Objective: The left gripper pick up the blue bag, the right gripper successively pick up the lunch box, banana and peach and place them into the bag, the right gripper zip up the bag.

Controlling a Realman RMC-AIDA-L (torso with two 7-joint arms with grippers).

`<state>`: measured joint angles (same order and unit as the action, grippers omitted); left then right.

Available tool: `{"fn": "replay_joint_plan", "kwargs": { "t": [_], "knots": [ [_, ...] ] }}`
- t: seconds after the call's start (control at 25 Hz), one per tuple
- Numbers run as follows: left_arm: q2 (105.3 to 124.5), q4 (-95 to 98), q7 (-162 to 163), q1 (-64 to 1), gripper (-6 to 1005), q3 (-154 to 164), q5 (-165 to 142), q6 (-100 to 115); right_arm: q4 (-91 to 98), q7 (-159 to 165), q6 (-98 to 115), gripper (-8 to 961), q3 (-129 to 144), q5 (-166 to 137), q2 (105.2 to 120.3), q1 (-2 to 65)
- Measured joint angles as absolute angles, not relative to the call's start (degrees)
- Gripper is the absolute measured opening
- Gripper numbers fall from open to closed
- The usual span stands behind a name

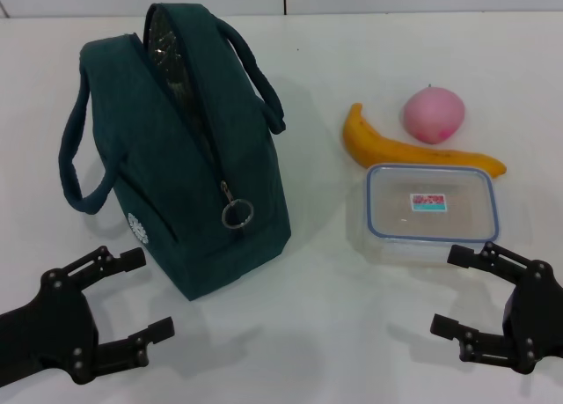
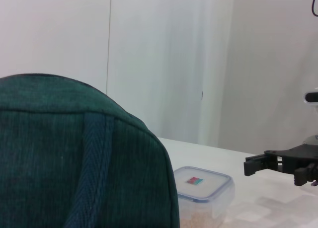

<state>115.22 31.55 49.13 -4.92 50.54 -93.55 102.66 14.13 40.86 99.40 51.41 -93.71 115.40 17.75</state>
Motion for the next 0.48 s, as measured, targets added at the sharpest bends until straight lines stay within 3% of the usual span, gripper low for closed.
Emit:
{"fn": "replay_joint_plan", "kwargs": {
  "t": [0.48],
  "knots": [
    [115.22,31.55,50.38,-4.85,890,50.47,-93.46,102.7,14.06,40.87,99.4,854,51.41,-93.54,115.4,17.75]
  ]
}}
